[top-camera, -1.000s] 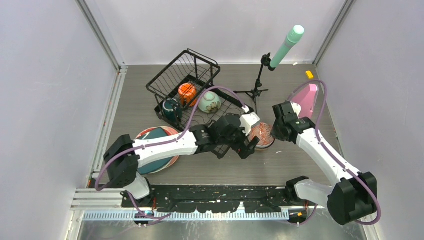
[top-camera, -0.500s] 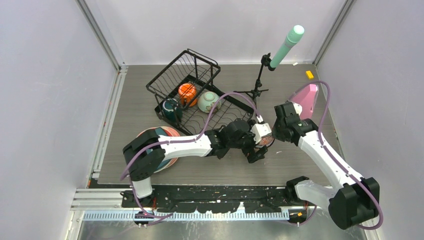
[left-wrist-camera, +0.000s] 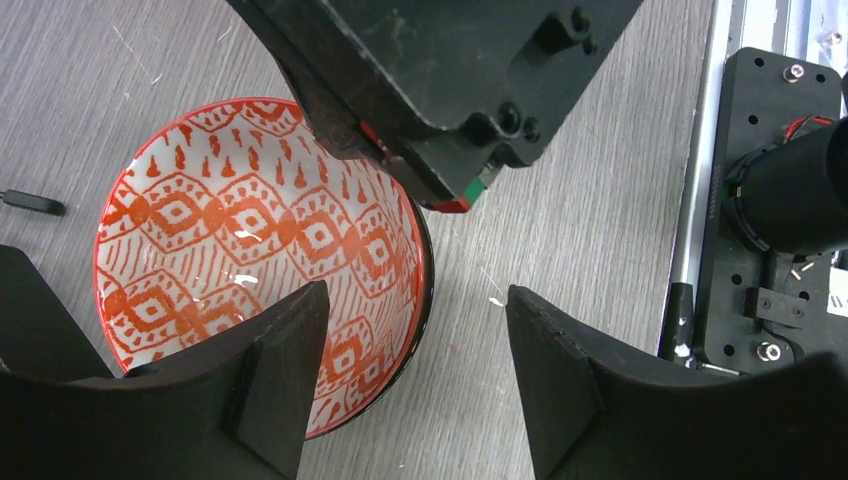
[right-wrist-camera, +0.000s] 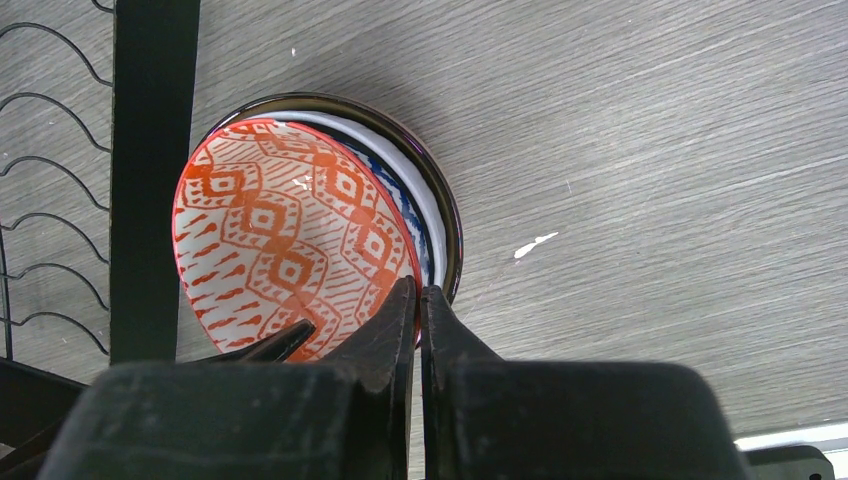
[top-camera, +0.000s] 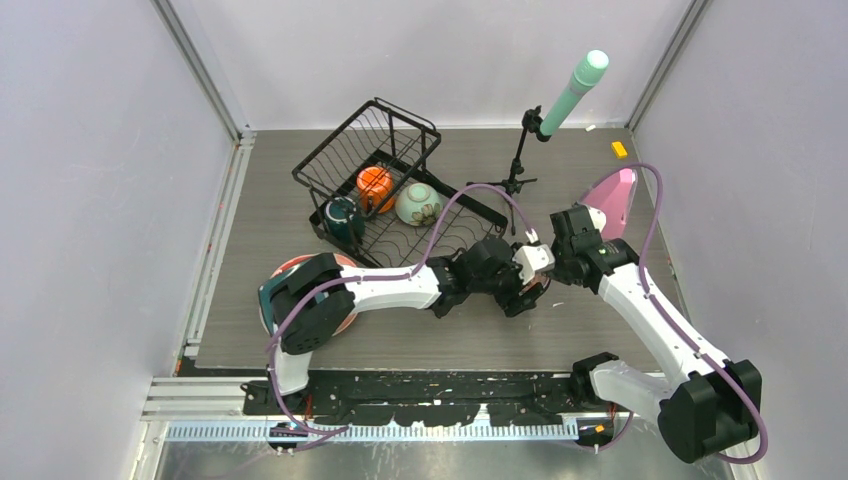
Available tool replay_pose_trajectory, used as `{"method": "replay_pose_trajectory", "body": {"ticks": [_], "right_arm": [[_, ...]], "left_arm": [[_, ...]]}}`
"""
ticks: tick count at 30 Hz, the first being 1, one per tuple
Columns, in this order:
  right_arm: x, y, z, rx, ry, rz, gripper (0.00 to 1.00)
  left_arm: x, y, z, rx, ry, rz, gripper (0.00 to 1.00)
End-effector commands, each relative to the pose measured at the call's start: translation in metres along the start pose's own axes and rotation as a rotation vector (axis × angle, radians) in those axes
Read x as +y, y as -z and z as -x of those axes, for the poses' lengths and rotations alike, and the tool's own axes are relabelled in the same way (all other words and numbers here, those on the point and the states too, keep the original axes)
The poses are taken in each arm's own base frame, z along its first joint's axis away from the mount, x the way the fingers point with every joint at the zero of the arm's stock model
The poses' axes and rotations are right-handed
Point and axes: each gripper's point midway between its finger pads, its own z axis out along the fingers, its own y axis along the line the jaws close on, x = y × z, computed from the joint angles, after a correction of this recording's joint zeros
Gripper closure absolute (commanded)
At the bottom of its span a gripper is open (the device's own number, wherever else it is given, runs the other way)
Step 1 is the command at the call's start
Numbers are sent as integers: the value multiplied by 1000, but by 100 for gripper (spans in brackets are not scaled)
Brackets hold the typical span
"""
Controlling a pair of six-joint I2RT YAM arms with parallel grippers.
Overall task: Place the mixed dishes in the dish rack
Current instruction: Pick up the bowl from the center of the board.
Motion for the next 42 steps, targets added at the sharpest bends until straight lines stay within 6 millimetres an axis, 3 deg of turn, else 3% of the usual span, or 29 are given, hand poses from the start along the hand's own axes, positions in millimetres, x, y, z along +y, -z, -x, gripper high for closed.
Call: {"method": "replay_pose_trajectory", "body": {"ticks": [1,14,16,18,24,37,42], "right_arm": [[20,10,15,-37,-25,84,100],[28,15,15,-25,-48,121,100],[29,16,16,-27,-53,127,100],[31,17,17,-26,-59,133,100],[33,18,19,-28,-67,140,100],[32,20,18,-24,-66,141,100],[30,21,19,-39,-68,135,100]], "left_arm": [[3,-2,23,-77,19,25,35],[1,-4,10,-55,35,17,66],[0,-4,9,-50,25,14,65],[0,-4,7,-42,19,14,55],[2,-5,1,-26,-3,39,55],[1,-10,6,-40,-1,40,94],[-1,-10,7,-36,-1,28,100]]}}
